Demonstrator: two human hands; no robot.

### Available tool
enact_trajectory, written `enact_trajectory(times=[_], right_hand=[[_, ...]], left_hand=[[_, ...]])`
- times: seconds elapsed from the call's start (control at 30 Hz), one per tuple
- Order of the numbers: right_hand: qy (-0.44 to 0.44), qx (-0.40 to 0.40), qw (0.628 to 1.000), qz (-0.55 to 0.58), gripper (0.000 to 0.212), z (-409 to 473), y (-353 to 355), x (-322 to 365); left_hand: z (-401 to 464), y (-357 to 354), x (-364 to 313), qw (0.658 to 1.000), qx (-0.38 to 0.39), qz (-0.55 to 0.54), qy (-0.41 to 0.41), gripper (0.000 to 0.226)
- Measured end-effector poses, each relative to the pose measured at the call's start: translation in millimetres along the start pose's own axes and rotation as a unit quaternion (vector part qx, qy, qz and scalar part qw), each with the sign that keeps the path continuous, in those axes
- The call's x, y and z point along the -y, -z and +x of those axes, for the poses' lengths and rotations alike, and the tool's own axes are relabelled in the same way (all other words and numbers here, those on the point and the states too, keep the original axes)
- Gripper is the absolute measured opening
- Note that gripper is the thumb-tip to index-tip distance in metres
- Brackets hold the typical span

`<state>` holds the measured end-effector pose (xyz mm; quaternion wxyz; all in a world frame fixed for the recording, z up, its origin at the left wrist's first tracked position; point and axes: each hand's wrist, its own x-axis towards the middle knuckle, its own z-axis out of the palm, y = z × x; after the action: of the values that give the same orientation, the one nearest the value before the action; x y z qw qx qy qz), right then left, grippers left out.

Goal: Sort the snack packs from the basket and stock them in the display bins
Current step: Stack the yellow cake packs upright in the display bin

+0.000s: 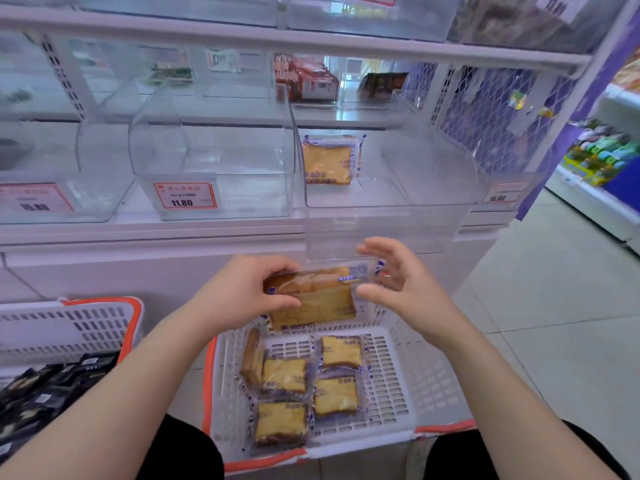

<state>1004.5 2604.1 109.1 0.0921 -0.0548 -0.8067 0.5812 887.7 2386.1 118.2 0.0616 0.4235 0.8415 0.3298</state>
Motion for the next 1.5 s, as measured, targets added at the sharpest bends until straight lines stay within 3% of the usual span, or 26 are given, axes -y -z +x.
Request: enact_trajectory(times=[0.07, 0.13, 0.23, 0.3, 0.37, 0.5, 0.67, 0.8, 0.9, 1.03, 1.13, 1.23, 1.3, 1.4, 1.5], right_hand=[[0.006, 0.008, 1.0, -0.005, 0.044, 0.8, -8.2, -1.8], [0.018, -0.041, 0.999, 0.01, 0.034, 2.1, -14.4, -1.4], [0.007, -0.098, 0.991, 0.096, 0.033, 2.9, -14.4, -2.2], [-0.017, -0.103, 0.979, 0.173, 0.027, 2.4, -14.7, 0.0], [-0.05, -0.107, 0.968, 0.222, 0.021, 1.1, -18.3, -0.2], [-0.072, -0.109, 0.949, 0.287, 0.02, -0.5, -21.7, 6.1], [-0.039, -0.102, 0.958, 0.265, 0.029, 10.9, -12.4, 33.7], [-0.009, -0.039, 0.982, 0.186, 0.034, 36.4, 14.7, 78.6], [0.016, -0.061, 0.984, 0.164, 0.036, 58.9, 42.7, 105.7], [0.014, -0.189, 0.97, 0.155, 0.018, 102.6, 78.6, 114.4], [-0.053, -0.205, 0.966, 0.151, 0.02, 136.4, 78.4, 92.4], [-0.152, -0.172, 0.967, 0.115, 0.019, 171.1, 64.7, 65.1], [-0.172, -0.176, 0.967, 0.063, 0.021, 195.5, 55.7, 50.9], [-0.136, -0.179, 0.974, -0.022, 0.019, 228.5, 46.8, 33.1], [-0.156, -0.162, 0.973, -0.056, 0.015, 252.3, 46.5, 18.3]], left_hand=[[-1.8, -1.3, -1.2, 0.999, -0.019, -0.038, 0.004, 0.043], [-1.3, 0.4, -3.5, 0.99, -0.065, -0.123, 0.025, 0.044], [0.3, 4.3, -4.0, 0.921, -0.12, -0.363, 0.077, 0.031], [0.6, 3.8, -1.4, 0.883, -0.11, -0.449, 0.087, 0.021], [0.2, 3.2, -2.1, 0.883, -0.099, -0.451, 0.088, 0.005], [5.6, 5.8, -2.8, 0.883, -0.142, -0.433, 0.113, 0.031], [15.4, 11.1, -17.1, 0.849, -0.201, -0.476, 0.107, 0.035], [45.8, 40.6, -38.9, 0.853, -0.277, -0.442, 0.022, 0.035], [74.7, 61.6, -45.4, 0.863, -0.297, -0.408, -0.024, 0.023], [101.7, 66.7, -32.1, 0.905, -0.252, -0.342, 0.029, 0.013], [107.5, 56.7, -16.7, 0.926, -0.212, -0.306, 0.065, 0.009], [113.9, 48.5, -11.0, 0.935, -0.151, -0.318, 0.048, 0.023], [119.1, 45.7, -10.8, 0.94, -0.113, -0.321, 0.023, 0.032], [124.8, 40.3, -3.9, 0.954, -0.128, -0.271, 0.017, 0.05], [125.8, 37.5, 3.9, 0.957, -0.158, -0.242, 0.016, 0.058]])
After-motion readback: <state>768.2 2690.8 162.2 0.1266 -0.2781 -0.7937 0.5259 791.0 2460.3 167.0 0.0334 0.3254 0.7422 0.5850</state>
